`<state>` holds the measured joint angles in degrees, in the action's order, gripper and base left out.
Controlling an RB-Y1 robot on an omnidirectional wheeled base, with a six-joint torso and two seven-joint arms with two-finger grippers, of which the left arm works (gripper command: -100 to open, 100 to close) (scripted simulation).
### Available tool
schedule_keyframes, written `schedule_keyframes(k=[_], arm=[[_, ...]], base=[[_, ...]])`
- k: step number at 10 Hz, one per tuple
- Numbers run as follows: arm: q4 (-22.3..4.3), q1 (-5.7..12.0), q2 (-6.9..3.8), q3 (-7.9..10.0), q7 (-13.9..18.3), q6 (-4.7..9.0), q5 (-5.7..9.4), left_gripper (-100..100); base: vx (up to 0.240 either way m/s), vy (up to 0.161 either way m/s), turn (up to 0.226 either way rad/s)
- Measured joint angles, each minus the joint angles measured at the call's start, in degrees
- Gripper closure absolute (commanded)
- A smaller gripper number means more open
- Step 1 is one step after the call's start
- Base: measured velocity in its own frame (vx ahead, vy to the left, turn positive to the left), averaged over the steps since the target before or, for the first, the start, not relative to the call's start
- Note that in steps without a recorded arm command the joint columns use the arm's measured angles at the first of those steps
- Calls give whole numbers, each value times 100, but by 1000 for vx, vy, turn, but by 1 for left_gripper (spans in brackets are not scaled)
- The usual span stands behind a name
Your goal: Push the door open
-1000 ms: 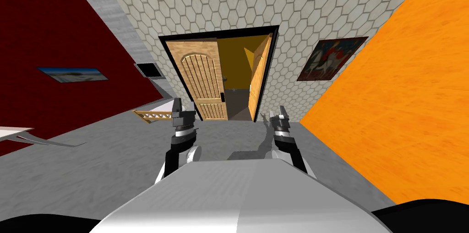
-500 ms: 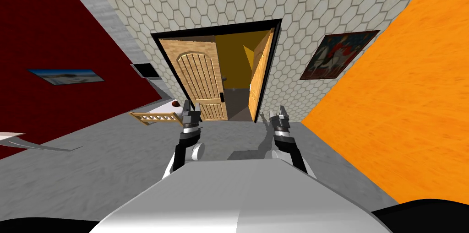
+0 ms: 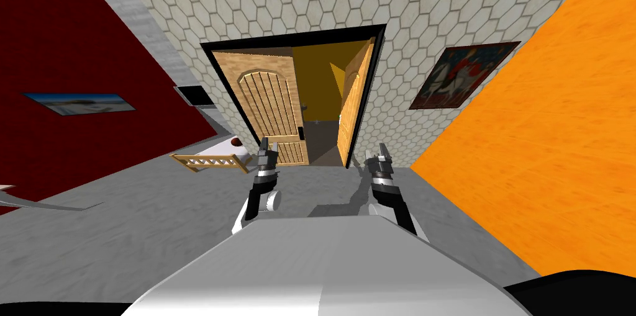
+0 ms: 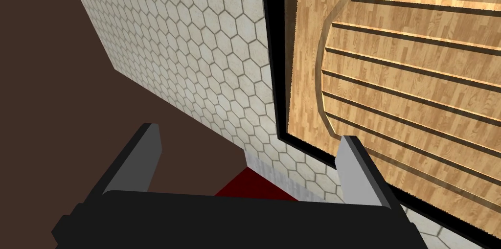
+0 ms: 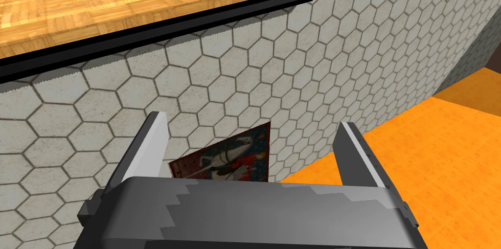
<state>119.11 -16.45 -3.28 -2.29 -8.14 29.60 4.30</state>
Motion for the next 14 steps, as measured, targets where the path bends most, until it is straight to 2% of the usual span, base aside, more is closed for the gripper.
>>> schedule_keyframes(k=[1, 4, 7, 9, 12, 13, 14], arm=[[-165, 102, -52, 38, 39, -9, 36, -100], [-556, 332, -62, 30, 66, -79, 57, -100], [-924, 462, -103, 31, 105, -29, 84, -100], [-1289, 693, -142, 63, 144, -57, 120, -100], [-1746, 886, -183, 56, 198, -44, 156, -100], [-1942, 1027, -175, 55, 203, -56, 165, -100], [-2030, 1060, -180, 52, 209, -77, 172, -100]], base=[[71, 22, -5], [57, 19, -11], [51, 20, -8], [85, 30, -17], [73, 26, -12], [59, 25, -9], [52, 27, -8]])
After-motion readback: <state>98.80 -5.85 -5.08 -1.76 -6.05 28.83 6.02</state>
